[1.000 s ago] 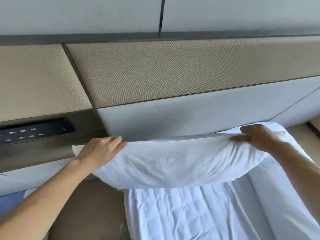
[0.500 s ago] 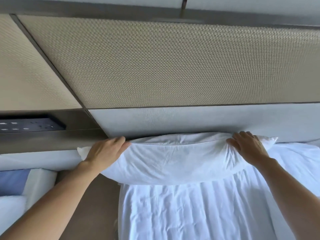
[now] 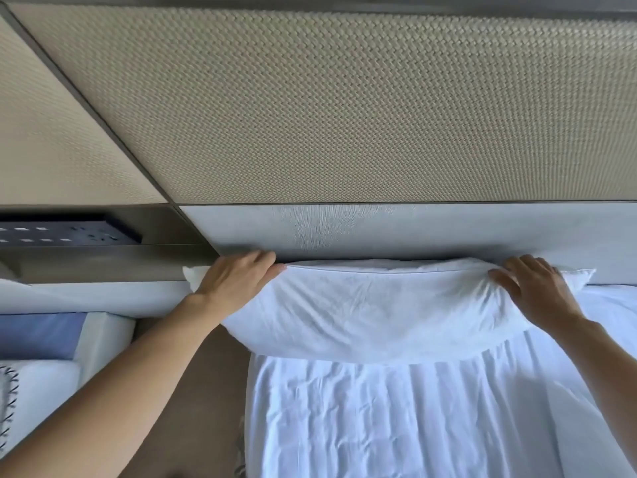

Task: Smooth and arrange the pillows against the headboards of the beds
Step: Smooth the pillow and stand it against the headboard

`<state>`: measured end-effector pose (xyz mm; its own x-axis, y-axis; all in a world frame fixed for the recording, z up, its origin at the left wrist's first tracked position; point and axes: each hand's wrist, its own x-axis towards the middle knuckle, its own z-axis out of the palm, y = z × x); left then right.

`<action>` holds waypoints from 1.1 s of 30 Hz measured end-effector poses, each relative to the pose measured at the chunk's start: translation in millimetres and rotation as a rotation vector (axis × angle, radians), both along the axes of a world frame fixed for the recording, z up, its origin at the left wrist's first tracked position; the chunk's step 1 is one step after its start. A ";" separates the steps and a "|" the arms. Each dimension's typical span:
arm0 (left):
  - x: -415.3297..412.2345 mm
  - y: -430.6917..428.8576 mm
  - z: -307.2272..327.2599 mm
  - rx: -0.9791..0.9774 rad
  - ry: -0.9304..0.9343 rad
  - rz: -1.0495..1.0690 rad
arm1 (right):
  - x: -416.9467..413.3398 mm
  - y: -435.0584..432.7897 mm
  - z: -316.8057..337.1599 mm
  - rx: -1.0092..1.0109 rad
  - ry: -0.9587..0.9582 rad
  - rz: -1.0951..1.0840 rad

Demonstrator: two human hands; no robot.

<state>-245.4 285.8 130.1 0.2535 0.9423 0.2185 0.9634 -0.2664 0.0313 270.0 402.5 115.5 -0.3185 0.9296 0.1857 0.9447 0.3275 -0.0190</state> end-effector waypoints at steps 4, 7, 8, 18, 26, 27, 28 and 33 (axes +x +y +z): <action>-25.0 -9.3 -8.2 -0.007 -0.107 -0.065 | -0.9 -6.6 1.0 -0.097 -0.037 0.065; -57.2 -24.8 -4.8 -0.079 -0.049 -0.136 | -31.2 -18.4 5.9 -0.117 0.063 0.101; -66.2 -30.7 -2.7 -0.100 -0.025 -0.154 | -52.5 -23.1 7.7 -0.118 0.119 0.120; -86.7 -33.7 29.3 -0.115 0.100 -0.237 | -368.3 -98.7 7.1 -0.490 0.073 0.544; -87.8 -25.4 17.2 -0.047 0.142 -0.282 | -186.9 -37.0 1.9 -0.526 -0.201 0.248; -89.2 -24.2 13.1 -0.037 0.147 -0.280 | -153.0 -28.9 6.4 -0.520 -0.267 0.183; -91.5 -23.1 8.7 -0.025 0.165 -0.283 | -121.7 -22.2 11.5 -0.515 -0.326 0.119; -101.9 -23.0 -9.6 0.037 0.239 -0.289 | -10.2 -2.7 35.5 -0.490 -0.523 -0.147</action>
